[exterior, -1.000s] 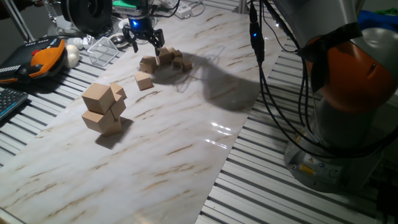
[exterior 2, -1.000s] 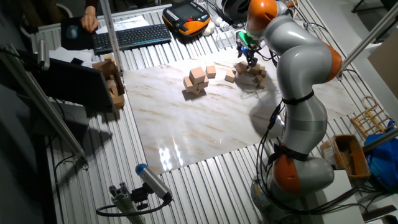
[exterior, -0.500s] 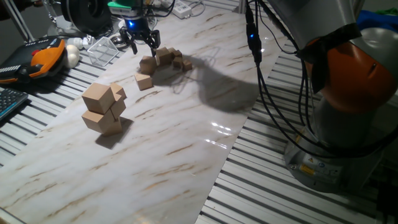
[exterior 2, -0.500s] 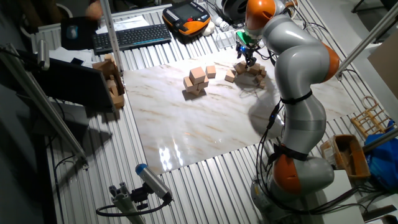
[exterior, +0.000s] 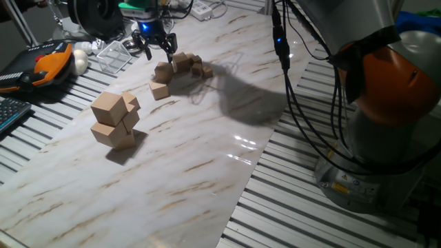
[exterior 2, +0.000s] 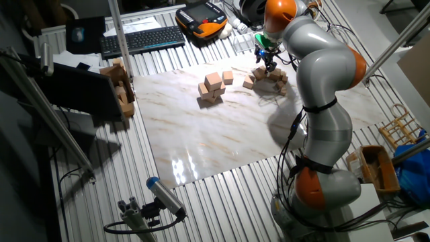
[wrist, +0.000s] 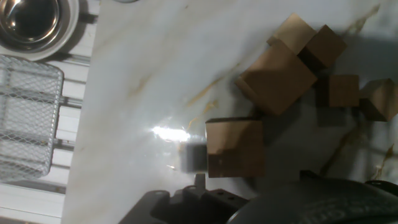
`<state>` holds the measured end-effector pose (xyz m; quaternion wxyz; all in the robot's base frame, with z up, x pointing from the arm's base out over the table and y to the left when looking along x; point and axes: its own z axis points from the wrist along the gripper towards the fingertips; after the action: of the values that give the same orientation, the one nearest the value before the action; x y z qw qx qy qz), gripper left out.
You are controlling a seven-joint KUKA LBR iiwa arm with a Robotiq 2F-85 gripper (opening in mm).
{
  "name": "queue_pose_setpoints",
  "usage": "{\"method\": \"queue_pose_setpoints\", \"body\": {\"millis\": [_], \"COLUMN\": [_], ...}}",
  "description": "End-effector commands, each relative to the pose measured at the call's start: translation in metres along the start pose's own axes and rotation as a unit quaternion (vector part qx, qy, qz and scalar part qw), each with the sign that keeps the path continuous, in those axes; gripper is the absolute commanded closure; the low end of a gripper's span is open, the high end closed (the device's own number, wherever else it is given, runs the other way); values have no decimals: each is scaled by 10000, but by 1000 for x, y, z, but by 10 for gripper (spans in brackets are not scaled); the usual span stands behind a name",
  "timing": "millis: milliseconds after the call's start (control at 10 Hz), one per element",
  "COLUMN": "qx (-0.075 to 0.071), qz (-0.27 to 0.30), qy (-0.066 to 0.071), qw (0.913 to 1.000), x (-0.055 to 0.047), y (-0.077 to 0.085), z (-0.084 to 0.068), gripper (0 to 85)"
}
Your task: Stack the blocks into a cross shape
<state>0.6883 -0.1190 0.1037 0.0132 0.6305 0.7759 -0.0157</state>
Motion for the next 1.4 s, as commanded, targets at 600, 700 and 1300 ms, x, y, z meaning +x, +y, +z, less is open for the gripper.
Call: {"method": "queue_pose_setpoints", "body": {"millis": [600, 700, 1300], "qx": [15, -20, 31], "qz": [-146, -108, 7], "qy": [9, -14, 44], "qw": [9999, 9999, 10000], "x": [-4, -6, -6], "y": [-2, -3, -1], "z": [3, 7, 26], "gripper": [170, 170, 170]}}
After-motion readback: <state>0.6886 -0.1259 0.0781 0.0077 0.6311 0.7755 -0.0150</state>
